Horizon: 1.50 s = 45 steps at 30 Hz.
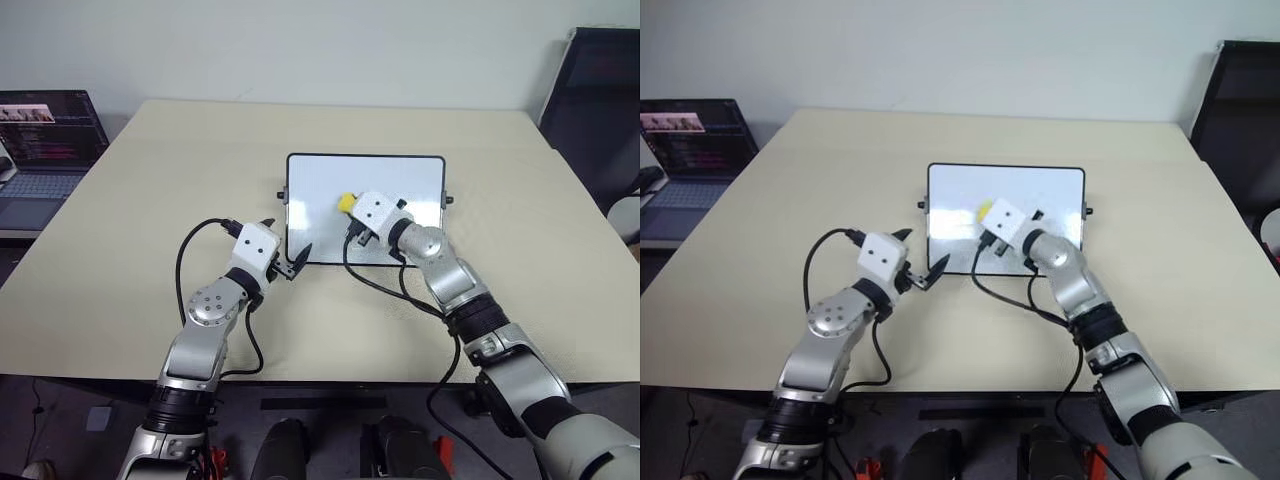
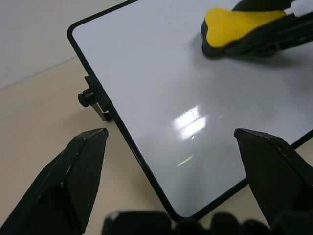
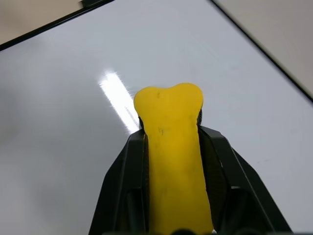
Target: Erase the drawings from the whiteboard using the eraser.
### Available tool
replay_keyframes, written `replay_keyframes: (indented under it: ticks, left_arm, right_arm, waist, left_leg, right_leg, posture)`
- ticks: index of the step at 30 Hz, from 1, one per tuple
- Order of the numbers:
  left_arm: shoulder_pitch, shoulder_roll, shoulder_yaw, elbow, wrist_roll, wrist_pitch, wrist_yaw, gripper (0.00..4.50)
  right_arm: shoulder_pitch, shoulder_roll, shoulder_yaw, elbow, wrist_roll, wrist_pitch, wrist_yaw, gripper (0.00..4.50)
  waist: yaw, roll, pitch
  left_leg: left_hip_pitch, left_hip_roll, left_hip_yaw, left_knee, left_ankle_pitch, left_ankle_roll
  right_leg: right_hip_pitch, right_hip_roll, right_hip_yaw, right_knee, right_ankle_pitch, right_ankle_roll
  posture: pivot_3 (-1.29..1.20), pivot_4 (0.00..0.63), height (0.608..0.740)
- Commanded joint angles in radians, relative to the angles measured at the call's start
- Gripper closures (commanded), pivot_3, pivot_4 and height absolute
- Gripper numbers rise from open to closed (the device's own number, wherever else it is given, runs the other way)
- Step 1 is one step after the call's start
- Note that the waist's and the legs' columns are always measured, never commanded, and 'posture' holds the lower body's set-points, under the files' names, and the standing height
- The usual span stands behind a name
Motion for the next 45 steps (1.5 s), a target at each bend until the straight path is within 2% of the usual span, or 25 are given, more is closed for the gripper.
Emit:
replay_keyframes:
  ticks: [1, 5, 8, 10, 13, 17, 23, 32, 45]
  left_arm:
    - [-0.019, 0.005, 0.002, -0.031, 0.003, -0.022, -0.002, 0.0]
    - [-0.02, 0.0, -0.001, -0.033, -0.01, -0.019, -0.015, 0.0]
    - [-0.017, -0.013, 0.007, -0.042, -0.042, -0.007, -0.029, 0.0]
    - [-0.017, -0.011, 0.007, -0.043, -0.042, -0.007, -0.033, 0.0]
    - [-0.017, -0.007, 0.005, -0.042, -0.043, -0.01, -0.037, 0.0]
    - [-0.02, -0.005, 0.004, -0.036, -0.044, -0.013, -0.043, 0.0]
    - [-0.046, -0.007, -0.002, -0.007, -0.041, -0.022, -0.056, 0.0]
    - [-0.091, -0.035, -0.046, 0.037, -0.069, -0.053, -0.128, 0.0]
    - [-0.188, -0.115, -0.168, 0.123, -0.232, -0.085, -0.471, 0.0]
  right_arm:
    - [0.007, -0.002, -0.029, -0.068, 0.025, -0.024, -0.009, 3.38]
    - [0.054, -0.006, -0.057, -0.154, 0.069, 0.047, 0.025, 3.38]
    - [0.111, 0.037, -0.131, -0.275, 0.212, 0.303, 0.086, 3.38]
    - [0.157, 0.069, -0.194, -0.374, 0.287, 0.484, 0.066, 3.38]
    - [0.208, 0.065, -0.22, -0.481, 0.306, 0.591, 0.036, 3.38]
    - [0.244, 0.043, -0.223, -0.562, 0.313, 0.645, 0.009, 3.38]
    - [0.254, 0.026, -0.222, -0.581, 0.315, 0.651, -0.023, 3.38]
    - [0.311, -0.072, -0.329, -0.656, 0.321, 0.686, -0.072, 3.38]
    - [0.439, -0.217, -0.518, -0.849, 0.336, 0.919, -0.154, 3.38]
  waist:
    - [0.0, 0.0, 0.0]
    - [0.001, 0.0, 0.0]
    - [0.001, 0.0, 0.0]
    - [0.002, 0.0, 0.0]
    - [0.002, 0.0, 0.0]
    - [0.002, 0.0, 0.0]
    - [0.0, 0.0, 0.0]
    - [0.005, 0.0, 0.0]
    - [-0.003, 0.0, 0.0]
  left_leg:
    - [-0.001, 0.0, 0.0, 0.0, -0.001, -0.001]
    - [-0.004, 0.0, -0.001, 0.0, -0.001, -0.002]
    - [-0.004, 0.0, -0.001, 0.0, -0.001, -0.002]
    - [-0.004, 0.0, -0.003, 0.001, -0.001, -0.002]
    - [-0.005, 0.0, -0.003, 0.001, -0.001, -0.002]
    - [-0.005, 0.0, -0.002, 0.001, -0.001, -0.002]
    - [-0.004, 0.0, -0.002, 0.001, -0.001, -0.002]
    - [-0.005, 0.0, -0.002, 0.001, -0.001, -0.002]
    - [-0.005, -0.001, -0.001, 0.001, -0.001, -0.002]
  right_leg:
    - [-0.001, 0.0, 0.0, 0.0, 0.0, 0.0]
    - [-0.003, 0.0, -0.001, -0.002, -0.001, 0.0]
    - [-0.002, 0.0, -0.001, -0.001, -0.001, 0.0]
    - [-0.002, 0.0, -0.002, -0.001, -0.001, 0.0]
    - [-0.002, 0.0, -0.003, 0.0, -0.001, 0.0]
    - [-0.002, 0.0, -0.002, -0.001, -0.001, 0.0]
    - [-0.002, 0.001, -0.003, -0.001, -0.002, 0.0]
    - [-0.002, 0.001, -0.003, -0.002, -0.002, 0.001]
    - [-0.002, 0.004, -0.002, -0.002, -0.005, 0.005]
  posture:
    - [0.0, 0.15, 0.74]
    - [0.0, 0.15, 0.74]
    - [0.0, 0.15, 0.74]
    - [0.0, 0.15, 0.74]
    - [0.0, 0.15, 0.74]
    - [0.0, 0.15, 0.74]
    - [0.0, 0.15, 0.74]
    - [0.0, 0.15, 0.74]
    - [0.0, 0.15, 0.74]
